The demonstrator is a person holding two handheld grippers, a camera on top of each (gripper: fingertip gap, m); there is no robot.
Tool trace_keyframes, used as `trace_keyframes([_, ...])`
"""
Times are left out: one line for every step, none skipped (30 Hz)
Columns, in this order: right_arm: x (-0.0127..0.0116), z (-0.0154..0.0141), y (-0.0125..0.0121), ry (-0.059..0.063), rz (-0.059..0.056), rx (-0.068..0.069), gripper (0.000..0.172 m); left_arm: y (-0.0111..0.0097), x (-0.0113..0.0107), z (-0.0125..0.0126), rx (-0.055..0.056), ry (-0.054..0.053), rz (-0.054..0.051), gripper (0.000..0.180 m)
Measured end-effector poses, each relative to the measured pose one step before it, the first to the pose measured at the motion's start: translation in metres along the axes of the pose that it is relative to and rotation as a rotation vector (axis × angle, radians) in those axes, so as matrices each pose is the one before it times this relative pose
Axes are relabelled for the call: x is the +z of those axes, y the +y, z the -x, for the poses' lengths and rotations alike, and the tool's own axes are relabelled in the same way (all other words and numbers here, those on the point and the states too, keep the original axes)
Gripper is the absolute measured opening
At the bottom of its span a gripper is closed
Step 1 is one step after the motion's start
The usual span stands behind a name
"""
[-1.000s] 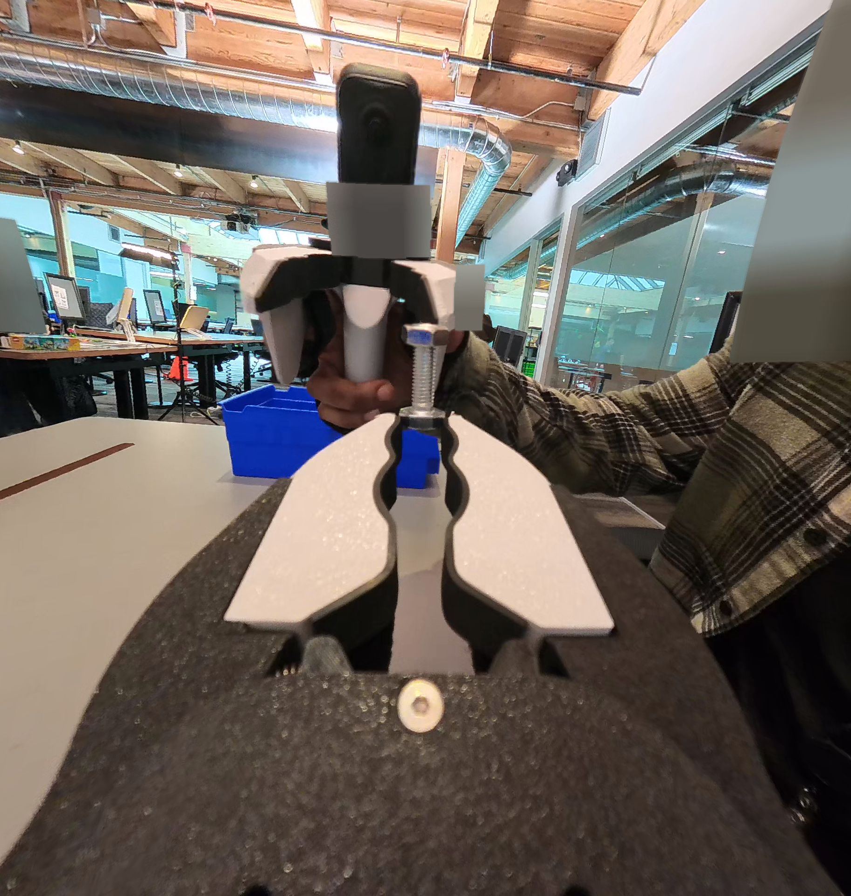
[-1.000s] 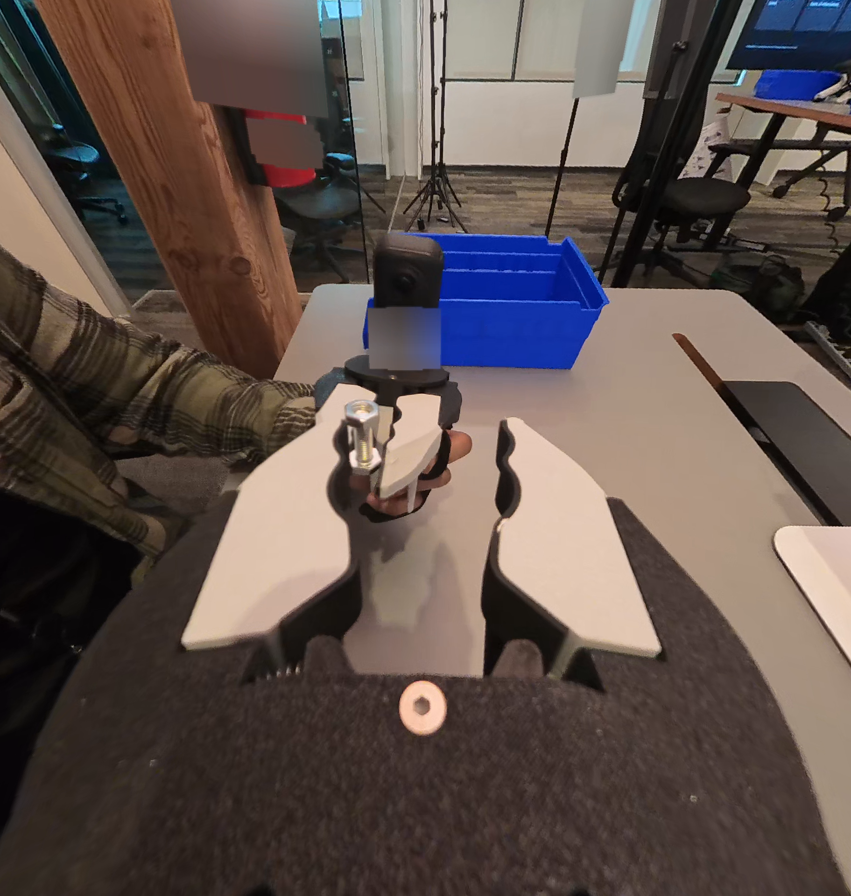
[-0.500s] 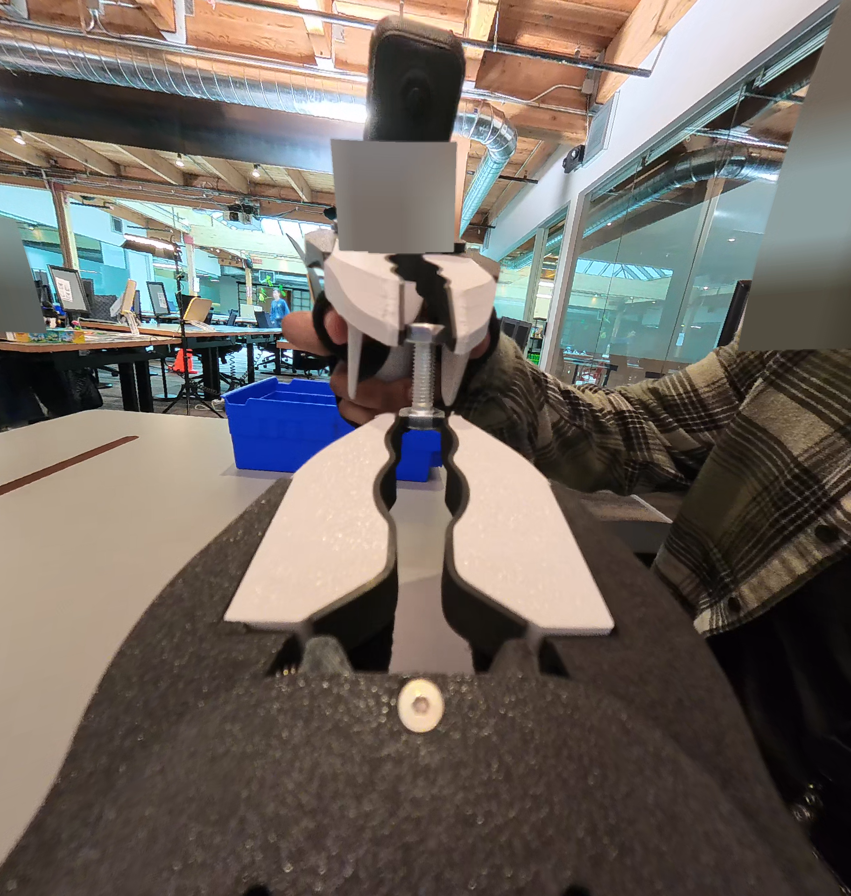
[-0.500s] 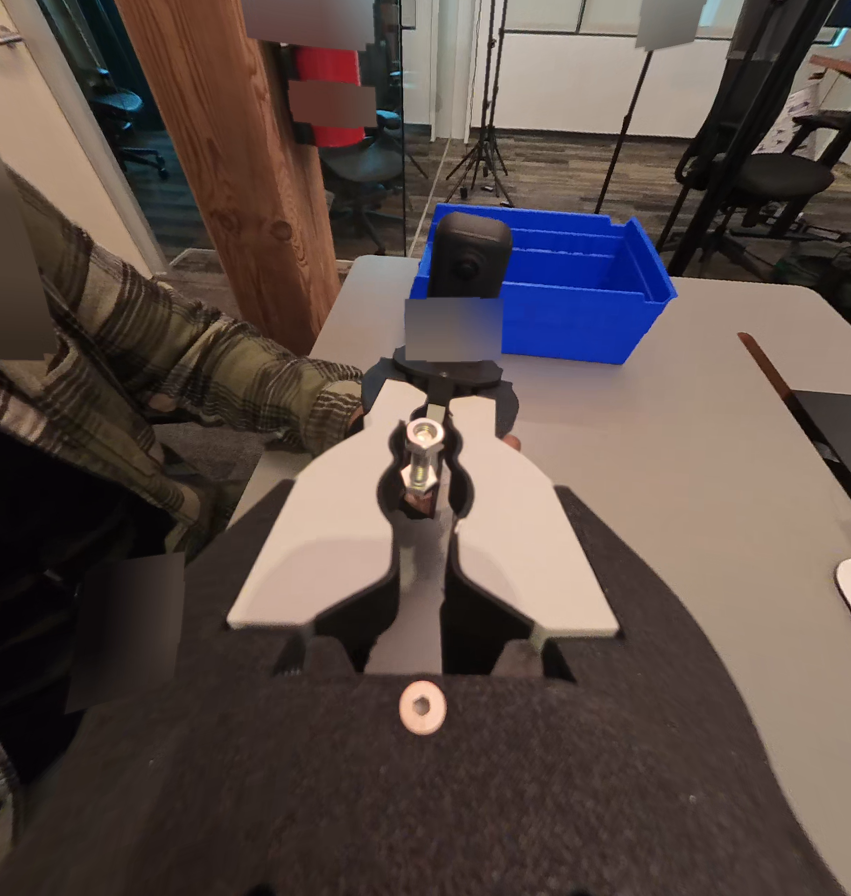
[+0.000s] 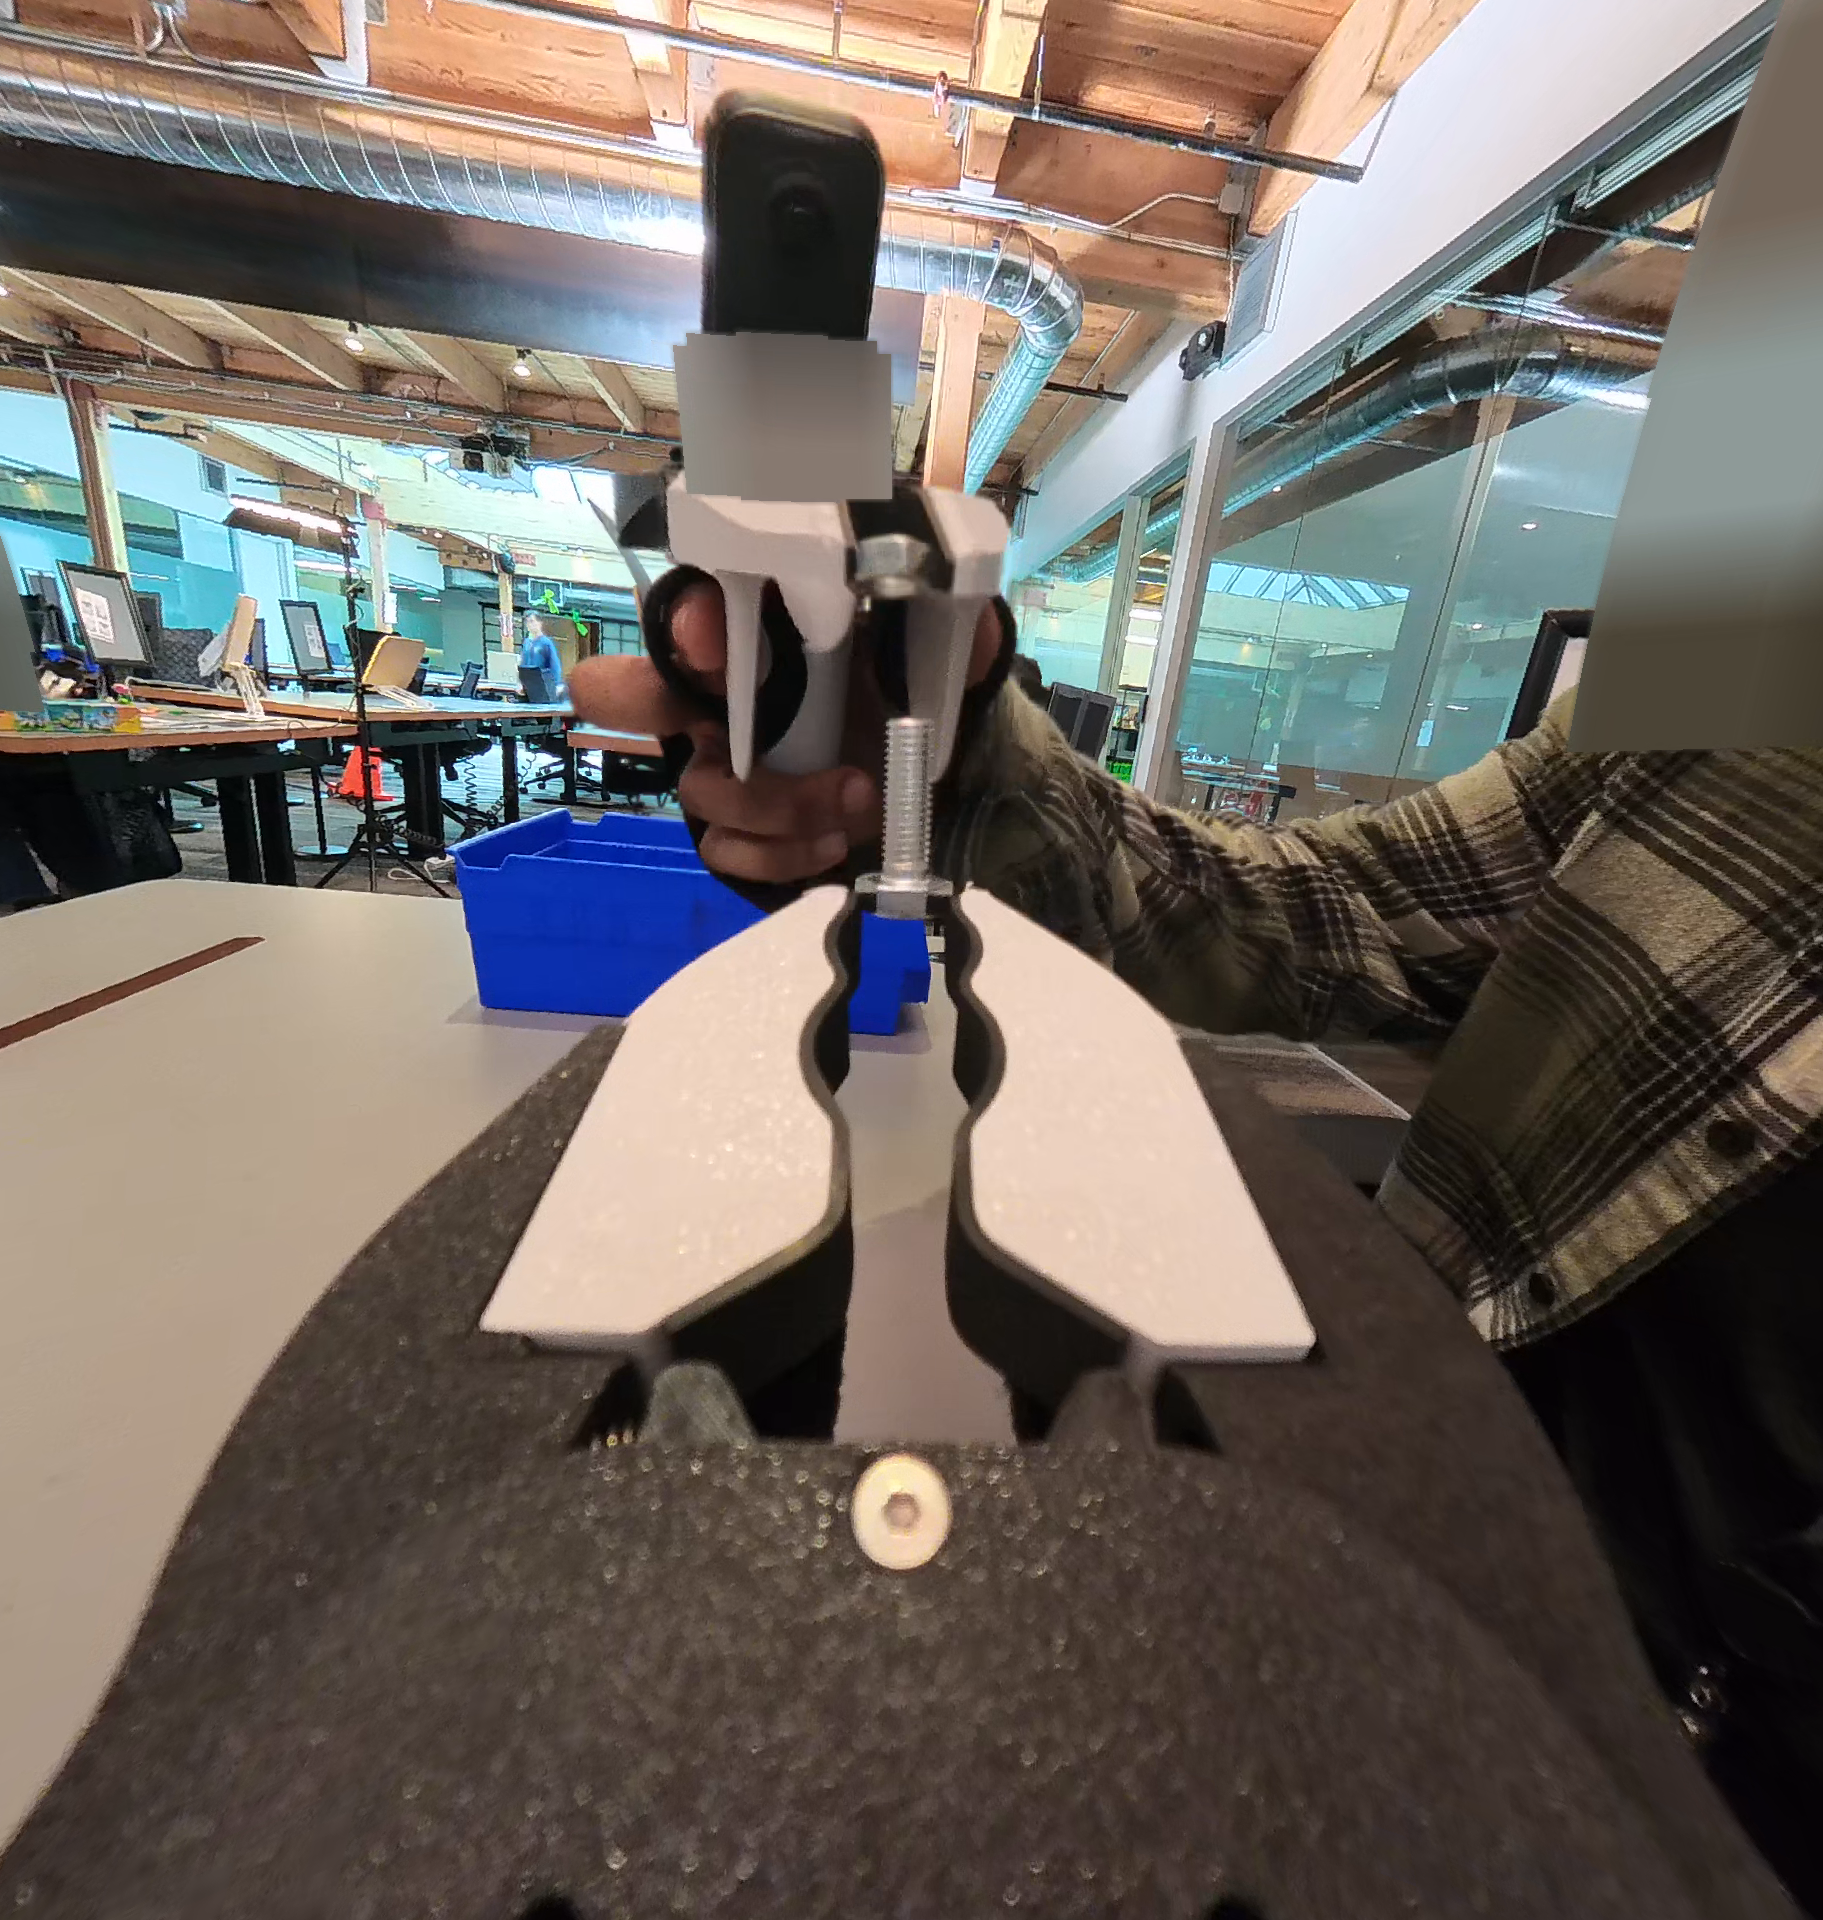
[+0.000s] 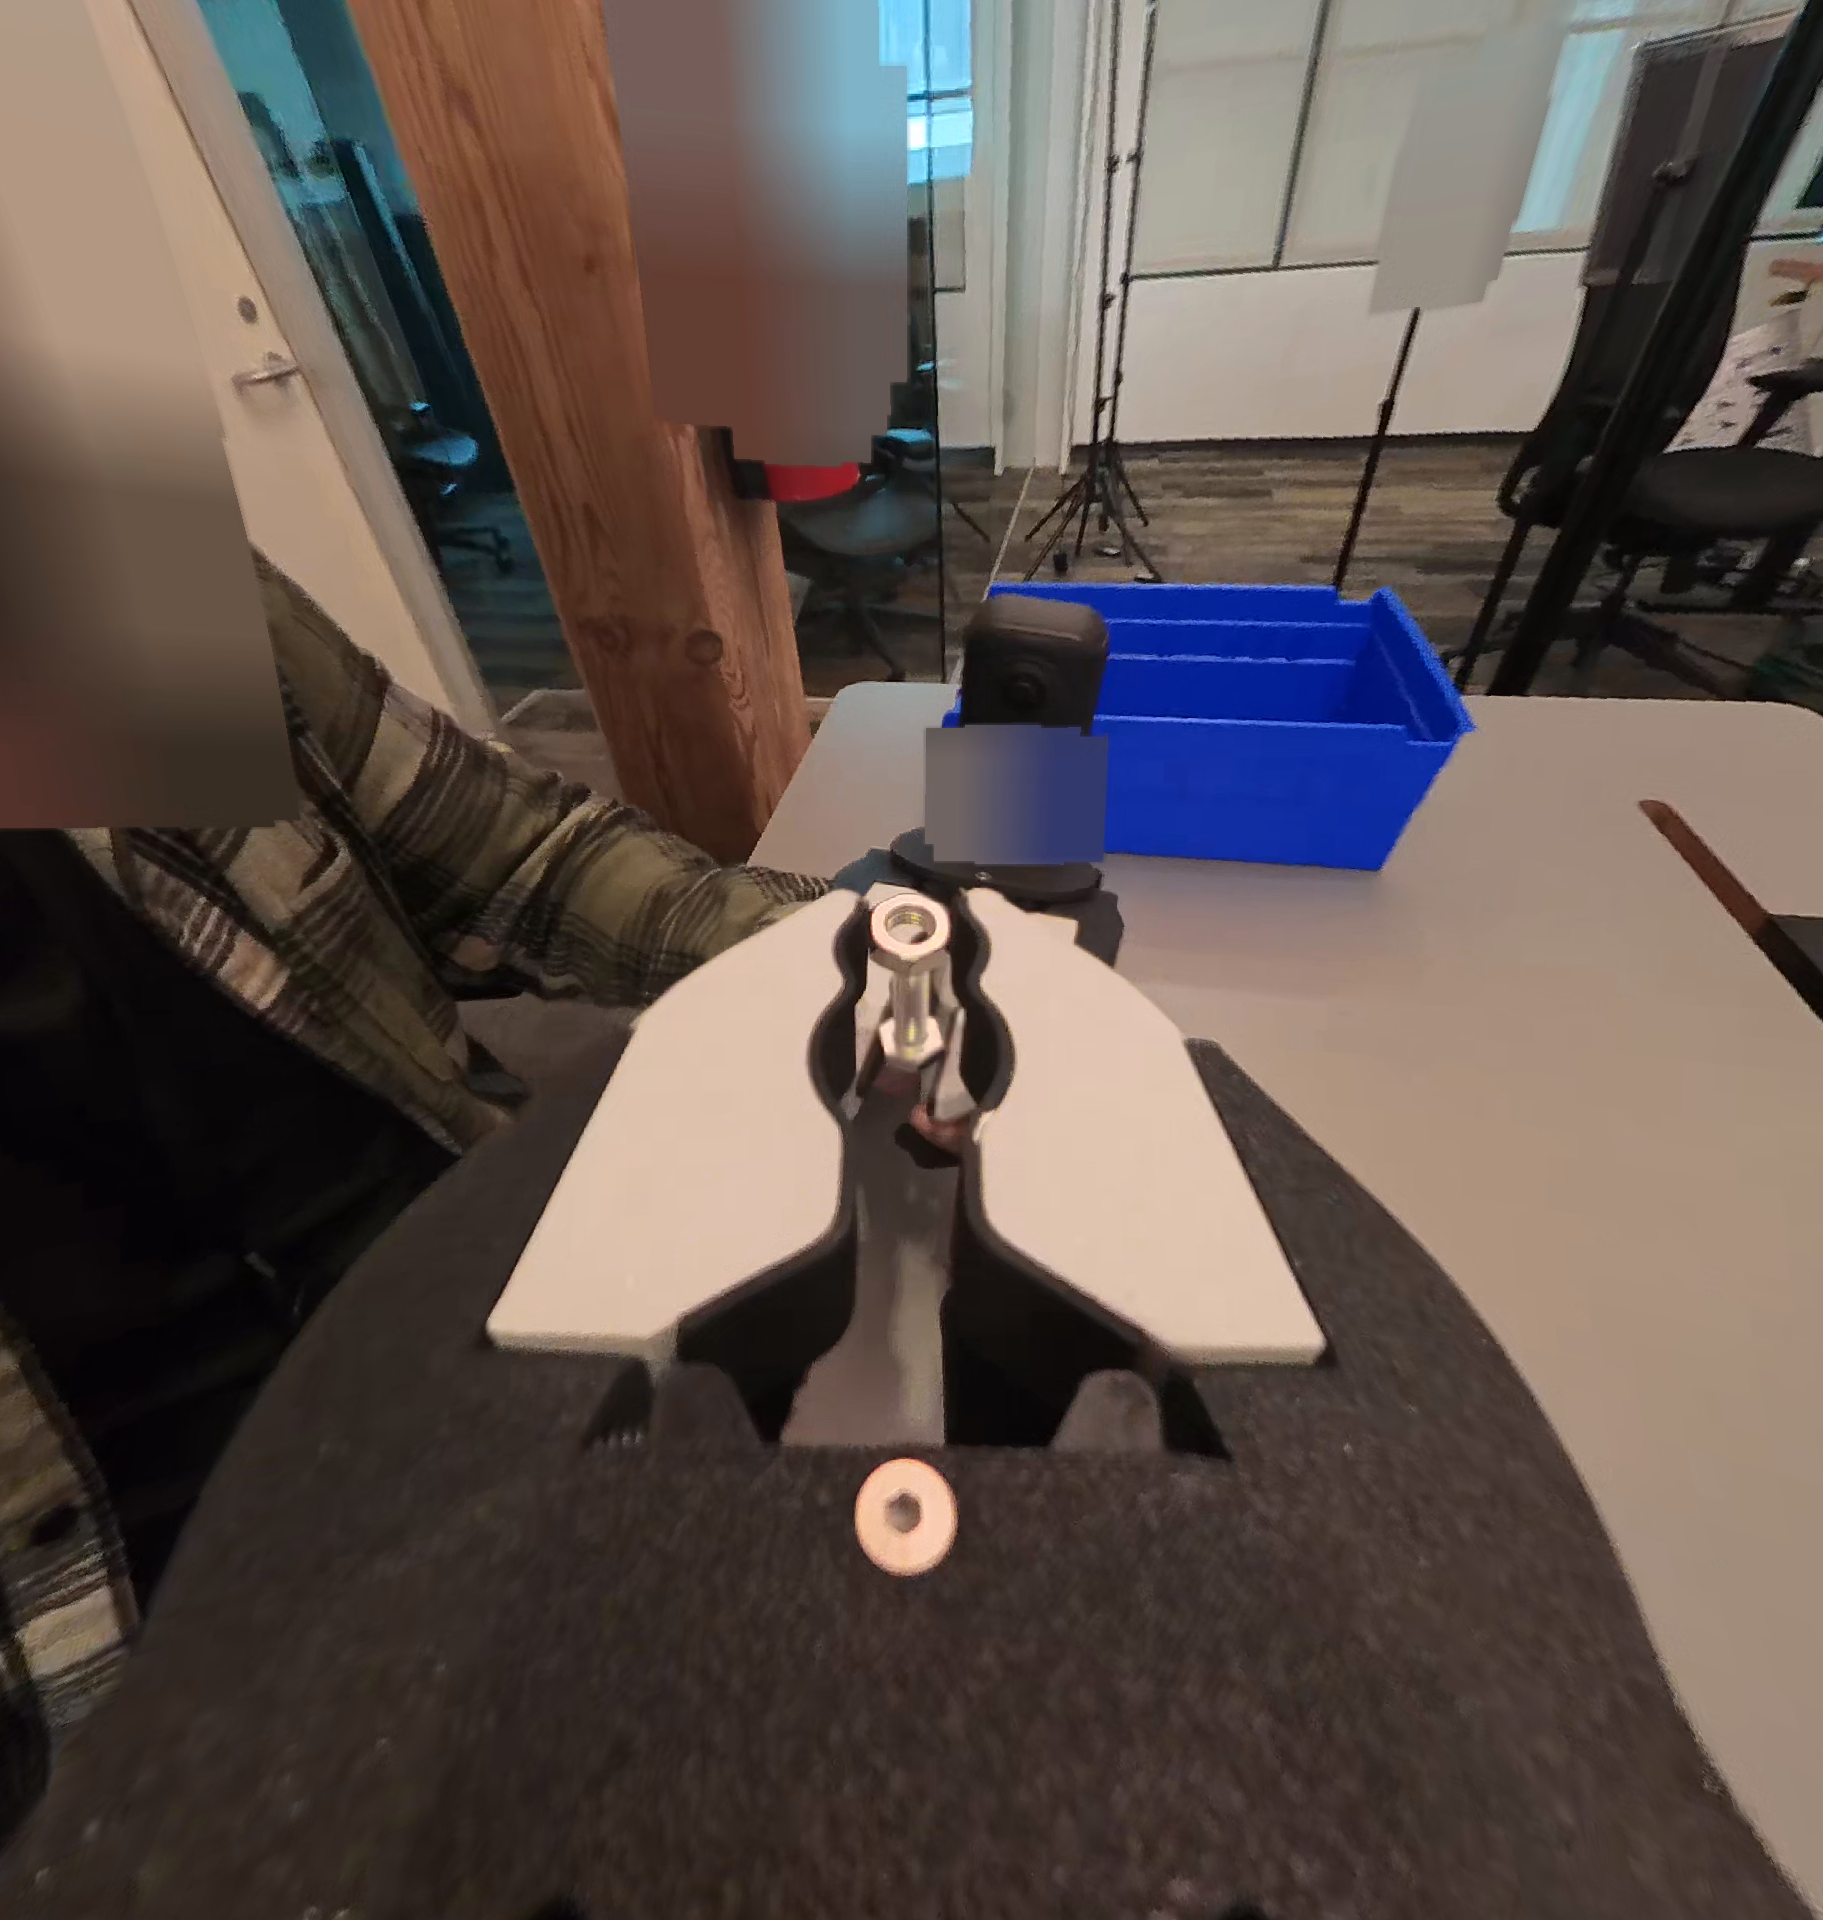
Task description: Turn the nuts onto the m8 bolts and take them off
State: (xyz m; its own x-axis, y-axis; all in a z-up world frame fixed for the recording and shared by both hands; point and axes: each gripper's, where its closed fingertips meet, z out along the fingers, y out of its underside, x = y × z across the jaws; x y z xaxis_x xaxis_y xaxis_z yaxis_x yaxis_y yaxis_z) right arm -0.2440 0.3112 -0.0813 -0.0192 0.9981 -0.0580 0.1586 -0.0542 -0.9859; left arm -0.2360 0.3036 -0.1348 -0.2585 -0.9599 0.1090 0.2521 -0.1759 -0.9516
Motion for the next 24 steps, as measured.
trace_keyframes([-0.01081,-0.00085,-0.00159,0.0257,-0.0042,0.0058,0.015,-0.00017,-0.00007,-0.00033,0.001,0.0003,0.0001,0.015])
trace_keyframes([-0.01434,-0.00248,-0.00087,0.0399,0.0024,0.0026,0.014,-0.00038,-0.00024,0.00001,0.0014,-0.001,-0.0008,0.015])
trace_keyframes([-0.01785,-0.00501,0.00002,0.0523,0.0087,0.0074,0.014,-0.00027,-0.00024,0.00001,-0.0009,0.0003,-0.0012,0.015])
trace_keyframes([-0.02105,-0.007,0.0007,0.059,0.0087,0.0126,0.014,-0.00033,-0.0001,0.00003,-0.0014,0.0001,-0.0019,0.015])
trace_keyframes([-0.02381,-0.01047,0.00167,0.0707,0.0072,0.0175,0.014,-0.00007,-0.00008,0.00015,-0.0001,-0.0006,-0.0009,0.015])
trace_keyframes([-0.02556,-0.01391,0.00387,0.0809,0.0126,0.0171,0.015,-0.00004,0.00025,-0.00031,0.0006,0.0014,0.0005,0.015])
trace_keyframes([-0.02618,-0.01642,0.00586,0.0817,0.0147,0.0178,0.015,0.00011,0.00023,-0.00027,0.0011,0.0008,0.0007,0.015])
trace_keyframes([-0.02569,-0.01671,0.00652,0.0749,0.0075,0.0263,0.015,0.0003,0.00037,0.00003,0.0022,-0.0013,0.0017,0.015])
trace_keyframes([-0.02397,-0.01436,0.00746,0.0574,0.009,0.0259,0.014,0.00062,0.00021,0.00011,0.0017,-0.0012,0.0028,0.015])
trace_keyframes([-0.0224,-0.01292,0.00788,0.0527,0.009,0.0226,0.014,0.00063,0.00009,0.00048,-0.0006,-0.0015,0.0022,0.015])
trace_keyframes([-0.02058,-0.01202,0.00951,0.0506,0.0159,0.0153,0.014,0.00071,0.00006,0.00065,-0.0021,-0.0019,0.0008,0.015])
trace_keyframes([-0.01901,-0.01273,0.01252,0.0551,0.031,0.0115,0.015,0.00054,-0.00006,0.00075,-0.002,-0.0015,0.0014,0.015])
trace_keyframes([-0.01781,-0.01401,0.01487,0.0622,0.0357,0.0123,0.015,0.00079,0.00011,0.0007,0.0003,-0.0025,0.0032,0.015])
trace_keyframes([-0.01573,-0.01273,0.01565,0.0493,0.0295,0.0219,0.015,0.00081,0.00011,0.00059,0.0011,-0.002,0.004,0.015])
trace_keyframes([-0.01336,-0.01205,0.01845,0.0456,0.0382,0.0294,0.015,0.00083,0.00018,0.00041,-0.0003,-0.0005,0.004,0.015])
trace_keyframes([-0.01014,-0.01183,0.02165,0.0488,0.0519,0.0218,0.015,0.00085,0.00041,0.00043,-0.0008,-0.0005,0.0031,0.015])
trace_keyframes([-0.0062,-0.0097,0.02294,0.0389,0.0548,0.017,0.014,0.00081,0.0004,0.00055,-0.0011,-0.0008,0.003,0.015])
trace_keyframes([-0.00201,-0.00675,0.0238,0.0238,0.0607,0.0207,0.014,0.00121,0.00063,0.00072,-0.0012,-0.0014,0.0047,0.015])
trace_keyframes([0.00192,-0.00528,0.02411,0.0176,0.0712,0.0204,0.015,0.00146,0.00073,0.00088,-0.0017,-0.0016,0.0049,0.015])
trace_keyframes([0.00484,-0.00391,0.02144,0.0152,0.0655,0.0112,0.015,0.00166,0.001,0.00074,-0.0036,-0.0008,0.0045,0.015])
trace_keyframes([0.00653,-0.00244,0.01806,0.0122,0.06,0.0047,0.015,0.00186,0.00099,0.00072,-0.0048,-0.0003,0.0053,0.015])
trace_keyframes([0.00715,-0.00161,0.01395,0.0115,0.05,0.0024,0.015,0.00205,0.00111,0.00061,-0.0034,-0.0014,0.0062,0.015])
trace_keyframes([0.00688,-0.00075,0.01048,0.0077,0.0413,-0.0013,0.015,0.00187,0.00108,0.0005,-0.0026,-0.0012,0.0064,0.015])
trace_keyframes([0.0059,-0.00047,0.00771,0.0073,0.036,-0.0046,0.015,0.00174,0.00087,0.00028,-0.0021,-0.0014,0.0064,0.015])
